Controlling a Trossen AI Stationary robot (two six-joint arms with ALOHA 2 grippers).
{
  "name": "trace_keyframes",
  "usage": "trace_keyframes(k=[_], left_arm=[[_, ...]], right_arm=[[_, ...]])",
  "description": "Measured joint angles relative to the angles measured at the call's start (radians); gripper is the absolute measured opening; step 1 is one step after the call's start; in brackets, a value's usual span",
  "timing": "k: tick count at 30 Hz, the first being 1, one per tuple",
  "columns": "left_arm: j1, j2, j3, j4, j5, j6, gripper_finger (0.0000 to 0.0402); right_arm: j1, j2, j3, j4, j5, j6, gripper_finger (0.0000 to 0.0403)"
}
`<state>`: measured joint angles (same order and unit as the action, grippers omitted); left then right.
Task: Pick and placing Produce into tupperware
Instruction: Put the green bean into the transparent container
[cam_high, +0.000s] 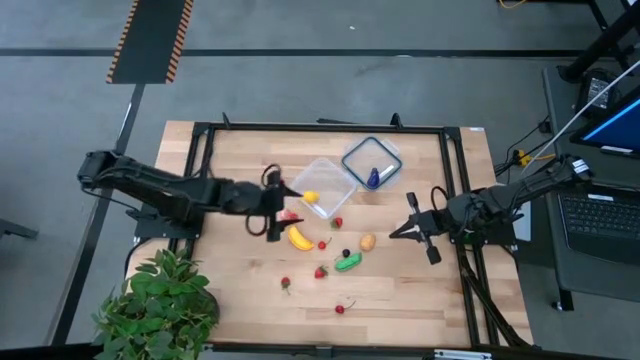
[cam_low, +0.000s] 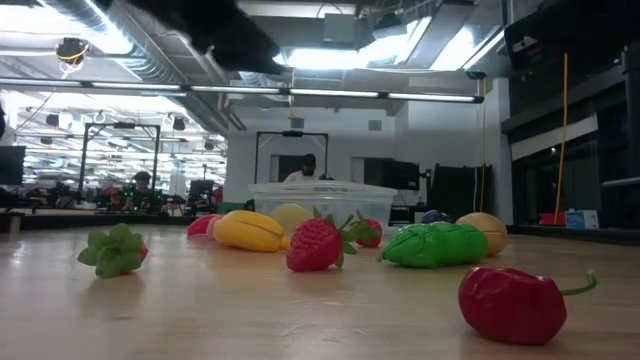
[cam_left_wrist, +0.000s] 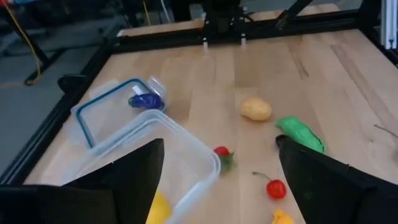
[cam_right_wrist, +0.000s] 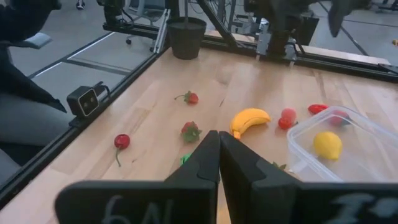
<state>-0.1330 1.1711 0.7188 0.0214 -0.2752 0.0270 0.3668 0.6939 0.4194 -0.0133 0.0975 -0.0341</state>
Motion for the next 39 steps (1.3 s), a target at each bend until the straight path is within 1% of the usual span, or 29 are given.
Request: trace_keyframes(k=[4, 8, 12, 15, 18, 24, 29, 33, 39], left_arm=[[-0.075, -0.054, -0.102, 0.047, -0.114, -0.058, 0.0315], [-0.156, -0.095, -0.160, 0.052, -0.201, -0.103, 0.0311], [-0.241, -0.128, -0.202, 0.098, -0.276, -0.103, 0.0313], [-0.300, -0.164, -0.236, 0.104, -0.347, -0.109, 0.0315], [-0.352, -0.198, -0.270, 0.109, -0.395, -0.141, 0.0313], [-0.439, -0.245, -0.292, 0.109, -0.398, -0.151, 0.0314], [-0.464, -0.242, -0.292, 0.109, -0.395, -0.151, 0.0313], [-0.464, -0.236, -0.292, 0.108, -0.393, -0.151, 0.0311], [-0.463, -0.236, -0.292, 0.103, -0.392, -0.149, 0.0315]], right_arm=[[0.000, 0.086, 0.000, 0.069, 0.013, 0.000, 0.0014], [0.000, 0.190, 0.002, 0.156, 0.027, 0.000, 0.0014], [0.000, 0.264, 0.032, 0.174, 0.027, 0.012, 0.0014], [0.001, 0.302, 0.062, 0.171, 0.027, 0.057, 0.0014], [0.007, 0.338, 0.106, 0.145, 0.025, 0.075, 0.0014], [0.025, 0.421, 0.249, -0.031, 0.024, 0.086, 0.0014], [0.029, 0.494, 0.353, -0.164, 0.024, 0.082, 0.0014], [0.029, 0.525, 0.375, -0.191, 0.024, 0.082, 0.0014], [0.009, 0.529, 0.376, -0.197, 0.025, 0.049, 0.0014]])
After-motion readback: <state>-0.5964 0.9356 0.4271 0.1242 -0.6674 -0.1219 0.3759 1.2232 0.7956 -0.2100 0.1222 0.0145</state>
